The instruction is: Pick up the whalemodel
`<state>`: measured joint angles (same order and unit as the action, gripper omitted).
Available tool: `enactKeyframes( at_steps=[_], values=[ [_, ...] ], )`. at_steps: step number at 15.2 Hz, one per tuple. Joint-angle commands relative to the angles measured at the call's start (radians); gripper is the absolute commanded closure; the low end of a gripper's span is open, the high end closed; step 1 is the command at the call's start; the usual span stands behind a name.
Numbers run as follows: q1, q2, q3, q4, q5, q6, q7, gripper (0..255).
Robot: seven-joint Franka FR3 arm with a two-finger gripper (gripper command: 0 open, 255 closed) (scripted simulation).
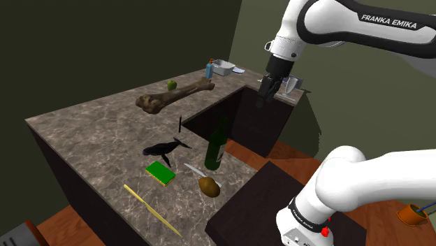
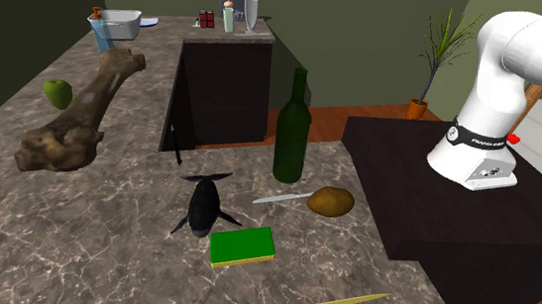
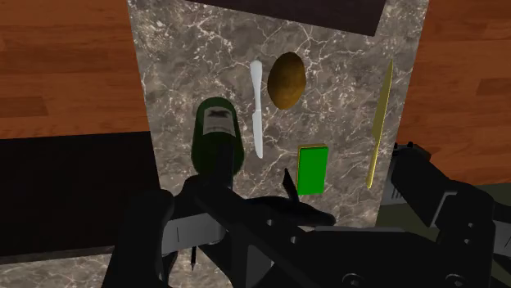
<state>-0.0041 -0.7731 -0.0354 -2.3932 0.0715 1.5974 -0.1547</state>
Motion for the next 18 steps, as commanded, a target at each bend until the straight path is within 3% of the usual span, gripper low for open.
enactKeyframes(
  at_steps=[1,9,18],
  values=[
    [0.000,0.000,0.000,0.000,0.000,0.000,0.000,0],
    [-0.018,0.197,0.107,-0.049,0.123,0.241,0.266,0],
    [-0.034,0.508,0.196,0.006,0.218,0.507,0.531,0]
  ],
)
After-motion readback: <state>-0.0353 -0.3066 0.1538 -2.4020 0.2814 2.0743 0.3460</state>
